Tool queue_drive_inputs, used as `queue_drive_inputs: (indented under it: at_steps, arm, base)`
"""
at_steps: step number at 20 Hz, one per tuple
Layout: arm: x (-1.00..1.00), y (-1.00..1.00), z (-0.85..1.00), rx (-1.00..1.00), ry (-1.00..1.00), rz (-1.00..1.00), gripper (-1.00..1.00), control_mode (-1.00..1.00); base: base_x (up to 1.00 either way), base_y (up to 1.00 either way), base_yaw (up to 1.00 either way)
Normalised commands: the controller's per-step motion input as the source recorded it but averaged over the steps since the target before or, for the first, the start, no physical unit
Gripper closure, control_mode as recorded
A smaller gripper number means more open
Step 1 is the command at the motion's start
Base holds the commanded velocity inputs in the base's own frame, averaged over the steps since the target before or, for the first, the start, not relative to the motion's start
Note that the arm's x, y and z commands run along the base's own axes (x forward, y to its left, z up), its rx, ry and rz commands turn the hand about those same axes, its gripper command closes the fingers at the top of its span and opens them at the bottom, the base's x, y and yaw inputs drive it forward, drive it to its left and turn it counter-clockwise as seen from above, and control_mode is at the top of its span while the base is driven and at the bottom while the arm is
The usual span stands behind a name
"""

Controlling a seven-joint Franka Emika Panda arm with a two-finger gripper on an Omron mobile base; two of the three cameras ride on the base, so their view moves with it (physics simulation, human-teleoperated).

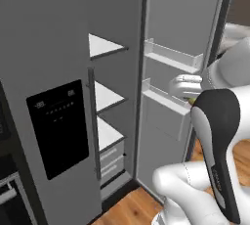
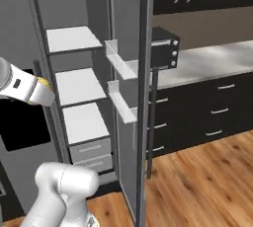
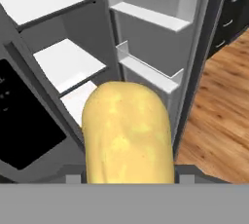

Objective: Place the cold items (potato and tomato) from the fridge in one tupperware on the dining counter. Place the warm items (hot dog and kebab skewer) in the stove area in another tupperware.

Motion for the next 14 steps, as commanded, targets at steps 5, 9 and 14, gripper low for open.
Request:
queue_drive_inputs:
  at_steps: [5,9,14]
  arm:
    - [0.0,0.0,0.0,0.0,0.0,0.0,1.0,1.0]
    - [0.0,0.0,0.0,0.0,0.0,0.0,1.0,1.0]
    - [0.0,0.0,0.0,0.0,0.0,0.0,1.0,1.0]
  base:
    - [-0.53,0.35,-1.0]
    - [-0.41,0.09,-1.0]
    - [-0.09,-0.14,-0.97]
